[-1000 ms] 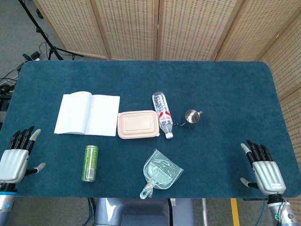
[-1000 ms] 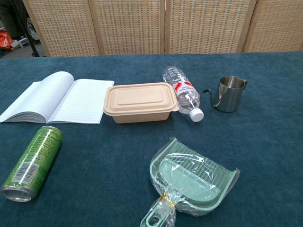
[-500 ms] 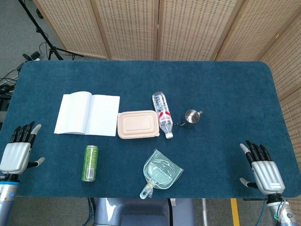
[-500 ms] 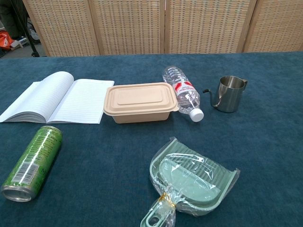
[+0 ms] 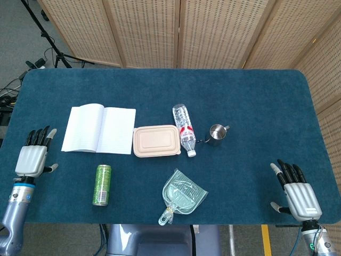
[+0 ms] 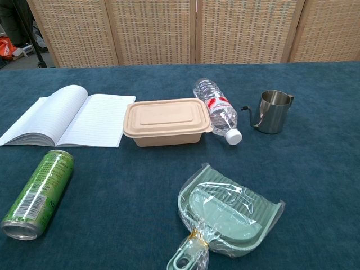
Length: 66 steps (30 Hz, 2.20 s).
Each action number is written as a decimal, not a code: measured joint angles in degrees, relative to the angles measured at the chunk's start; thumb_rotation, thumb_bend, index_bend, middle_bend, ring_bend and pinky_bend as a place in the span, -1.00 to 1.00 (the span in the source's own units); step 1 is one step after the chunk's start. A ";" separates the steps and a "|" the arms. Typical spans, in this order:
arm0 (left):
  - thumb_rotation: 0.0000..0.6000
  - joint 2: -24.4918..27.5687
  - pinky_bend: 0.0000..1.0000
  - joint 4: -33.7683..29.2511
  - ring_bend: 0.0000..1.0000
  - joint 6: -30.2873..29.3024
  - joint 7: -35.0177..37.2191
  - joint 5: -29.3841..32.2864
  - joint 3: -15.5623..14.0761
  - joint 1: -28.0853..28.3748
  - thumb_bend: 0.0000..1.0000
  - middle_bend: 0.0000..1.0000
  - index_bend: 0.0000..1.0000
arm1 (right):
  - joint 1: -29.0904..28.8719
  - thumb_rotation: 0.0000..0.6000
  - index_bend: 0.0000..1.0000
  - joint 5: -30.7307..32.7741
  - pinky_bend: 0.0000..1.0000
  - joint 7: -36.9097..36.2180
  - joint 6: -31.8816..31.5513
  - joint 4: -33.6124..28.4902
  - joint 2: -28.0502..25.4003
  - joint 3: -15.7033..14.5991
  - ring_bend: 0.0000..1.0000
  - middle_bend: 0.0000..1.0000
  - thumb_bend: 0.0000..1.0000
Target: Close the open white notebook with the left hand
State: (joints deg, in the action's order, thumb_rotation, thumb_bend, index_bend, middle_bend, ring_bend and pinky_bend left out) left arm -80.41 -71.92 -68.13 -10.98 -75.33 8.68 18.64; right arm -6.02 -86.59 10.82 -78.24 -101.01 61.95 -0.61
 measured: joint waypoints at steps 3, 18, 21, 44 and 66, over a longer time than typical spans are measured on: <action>1.00 -2.49 -1.00 3.31 -1.00 1.45 0.57 -0.02 0.38 1.83 -1.00 -1.00 -1.00 | 0.00 1.00 -1.00 -0.24 -1.00 -0.36 -0.12 0.00 -0.08 -0.01 -1.00 -1.00 -1.00; 1.00 -7.96 -1.00 8.11 -1.00 5.79 -0.82 1.04 1.30 7.00 -1.00 -1.00 -1.00 | 0.01 1.00 -1.00 -0.64 -1.00 -2.49 -0.32 0.31 -0.63 0.01 -1.00 -1.00 -1.00; 1.00 -8.63 -1.00 8.68 -1.00 6.32 -1.70 1.67 1.36 7.55 -1.00 -1.00 -1.00 | 0.02 1.00 -1.00 -0.69 -1.00 -2.78 -0.41 0.38 -0.71 0.05 -1.00 -1.00 -1.00; 1.00 -12.91 -1.00 15.05 -1.00 8.80 -3.03 3.69 1.46 10.53 -1.00 -1.00 -1.00 | -0.17 1.00 -1.00 -0.39 -1.00 -2.59 0.07 0.76 -0.43 0.08 -1.00 -1.00 -1.00; 1.00 -16.49 -1.00 20.63 -1.00 7.09 -2.46 2.29 0.78 11.69 -1.00 -1.00 -1.00 | 0.02 1.00 -1.00 -1.02 -1.00 -3.02 -0.72 0.88 -0.37 0.12 -1.00 -1.00 -1.00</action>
State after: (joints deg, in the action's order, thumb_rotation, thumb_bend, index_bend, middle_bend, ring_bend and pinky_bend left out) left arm -96.91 -51.29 -61.04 -13.44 -73.05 9.46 30.33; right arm -6.00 -87.61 7.80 -78.96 -100.14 61.57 -0.49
